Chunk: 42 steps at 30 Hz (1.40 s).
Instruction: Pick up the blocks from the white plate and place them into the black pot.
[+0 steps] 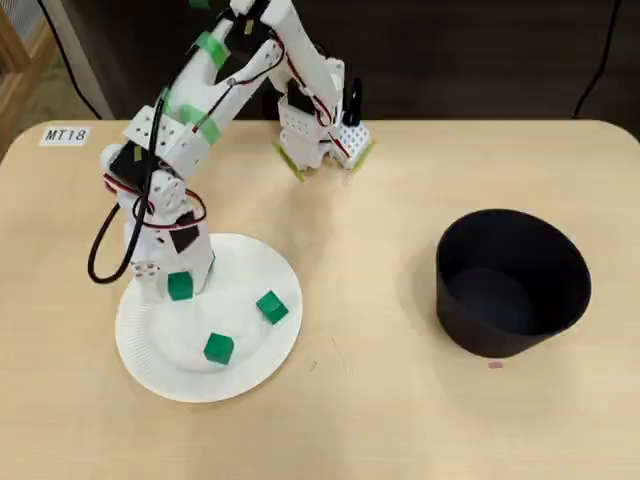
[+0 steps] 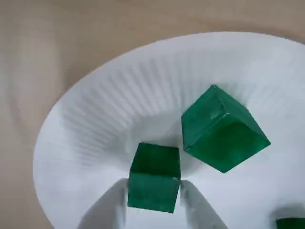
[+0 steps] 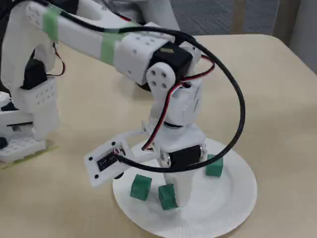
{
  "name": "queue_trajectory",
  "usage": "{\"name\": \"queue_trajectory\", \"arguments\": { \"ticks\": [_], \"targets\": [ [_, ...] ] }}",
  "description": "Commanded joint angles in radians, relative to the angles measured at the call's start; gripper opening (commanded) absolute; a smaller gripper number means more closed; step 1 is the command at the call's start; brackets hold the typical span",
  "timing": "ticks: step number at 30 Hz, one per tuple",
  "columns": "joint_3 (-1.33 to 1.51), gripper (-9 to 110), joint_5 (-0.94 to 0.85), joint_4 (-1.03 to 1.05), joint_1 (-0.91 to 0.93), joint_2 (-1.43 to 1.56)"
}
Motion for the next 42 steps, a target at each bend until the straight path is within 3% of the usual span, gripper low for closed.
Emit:
{"name": "queue_trajectory", "arguments": {
  "ticks": [1,4,15,21,29,42],
  "targets": [
    [-0.044,5,0.020,-0.009,0.020,0.006],
    [-0.048,-2,0.031,-0.012,0.028,-0.006],
    [-0.216,-2,-0.067,0.003,-0.029,0.005],
    [-0.560,-2,-0.420,0.021,-0.173,-0.051],
    [-0.683,-2,-0.842,0.104,-0.488,0.067],
    [-0.672,-2,-0.746,0.310,-0.956,0.295]
  ]
}}
